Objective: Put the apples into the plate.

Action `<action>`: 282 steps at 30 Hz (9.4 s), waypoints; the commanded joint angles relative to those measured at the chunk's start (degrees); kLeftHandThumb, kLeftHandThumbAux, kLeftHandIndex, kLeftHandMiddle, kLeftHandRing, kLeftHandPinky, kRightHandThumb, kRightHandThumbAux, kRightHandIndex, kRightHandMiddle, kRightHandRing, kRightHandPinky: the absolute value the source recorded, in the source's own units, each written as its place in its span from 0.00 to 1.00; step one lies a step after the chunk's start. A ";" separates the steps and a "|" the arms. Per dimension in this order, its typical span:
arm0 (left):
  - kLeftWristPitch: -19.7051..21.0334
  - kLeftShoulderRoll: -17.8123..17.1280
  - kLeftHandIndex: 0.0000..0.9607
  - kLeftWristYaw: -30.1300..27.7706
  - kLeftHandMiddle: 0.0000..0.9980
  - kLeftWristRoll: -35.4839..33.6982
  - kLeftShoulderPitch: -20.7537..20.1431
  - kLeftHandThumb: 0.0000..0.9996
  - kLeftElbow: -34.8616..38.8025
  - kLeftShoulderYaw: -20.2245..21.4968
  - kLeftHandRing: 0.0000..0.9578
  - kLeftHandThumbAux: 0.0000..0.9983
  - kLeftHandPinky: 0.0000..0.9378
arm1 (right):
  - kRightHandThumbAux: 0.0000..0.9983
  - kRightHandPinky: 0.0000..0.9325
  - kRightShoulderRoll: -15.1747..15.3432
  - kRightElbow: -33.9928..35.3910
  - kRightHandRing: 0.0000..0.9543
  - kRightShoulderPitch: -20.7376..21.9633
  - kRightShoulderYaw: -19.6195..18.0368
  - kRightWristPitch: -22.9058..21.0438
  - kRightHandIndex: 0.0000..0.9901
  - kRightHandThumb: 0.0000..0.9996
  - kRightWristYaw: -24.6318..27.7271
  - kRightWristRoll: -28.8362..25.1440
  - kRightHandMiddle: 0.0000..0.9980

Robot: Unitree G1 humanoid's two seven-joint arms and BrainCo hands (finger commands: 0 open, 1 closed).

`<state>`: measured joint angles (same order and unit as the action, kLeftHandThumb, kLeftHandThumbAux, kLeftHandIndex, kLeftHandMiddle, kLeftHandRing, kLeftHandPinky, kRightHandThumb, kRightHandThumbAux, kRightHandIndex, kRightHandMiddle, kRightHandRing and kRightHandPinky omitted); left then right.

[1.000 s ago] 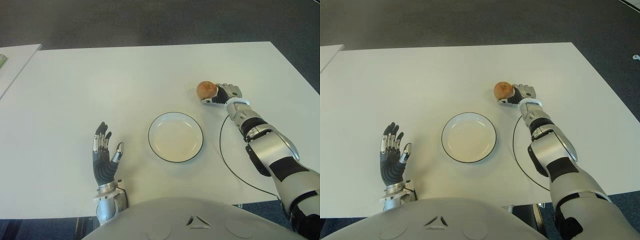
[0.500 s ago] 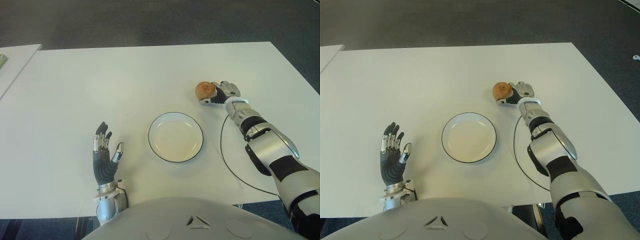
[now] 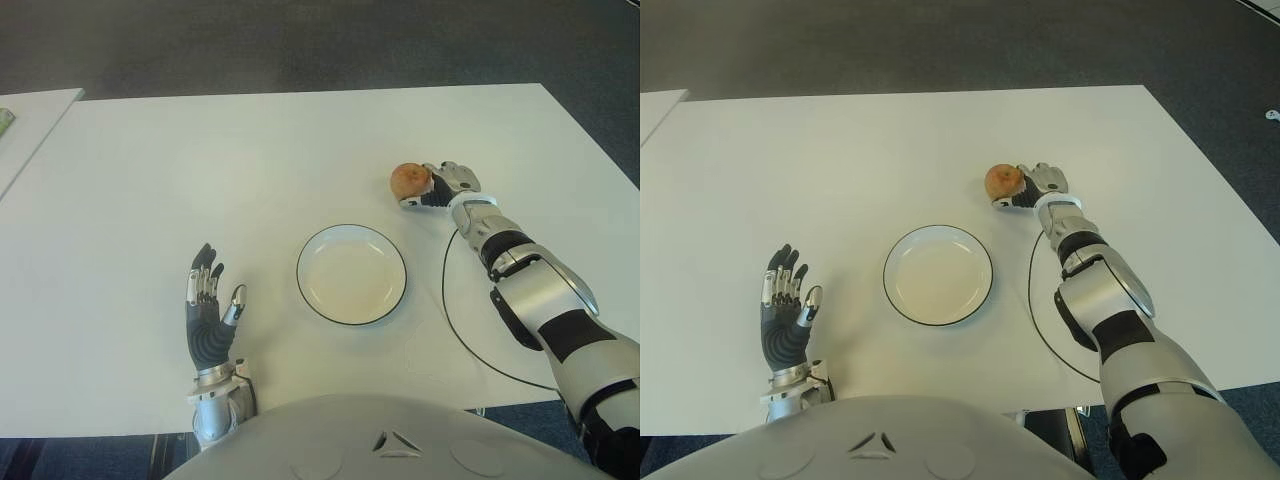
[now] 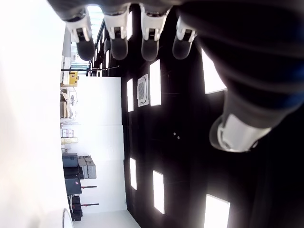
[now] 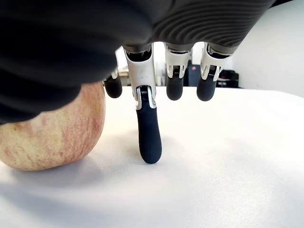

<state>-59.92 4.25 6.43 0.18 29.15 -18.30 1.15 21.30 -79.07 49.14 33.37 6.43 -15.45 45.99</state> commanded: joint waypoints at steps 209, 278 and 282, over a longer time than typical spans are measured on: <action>10.70 -1.21 0.08 -1.31 0.05 -1.10 -5.11 0.15 -9.31 1.21 0.04 0.60 0.00 | 0.34 0.00 -6.09 0.13 0.00 3.13 0.32 2.80 0.00 0.15 -0.45 -1.02 0.00; 17.30 -3.05 0.07 -0.47 0.04 4.74 3.77 0.15 5.22 2.73 0.02 0.58 0.00 | 0.66 0.76 -8.56 -0.58 0.72 -7.93 1.19 1.91 0.46 0.62 -18.47 -0.19 0.70; 17.53 -2.91 0.07 -0.31 0.04 5.28 4.46 0.15 6.44 3.05 0.02 0.58 0.00 | 0.70 0.81 -8.94 -0.80 0.78 -8.07 -0.08 1.45 0.45 0.69 -18.12 -1.44 0.76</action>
<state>-44.87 1.55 5.62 4.47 31.73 -11.11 3.83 13.41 -78.02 45.09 33.43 8.98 -35.85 44.78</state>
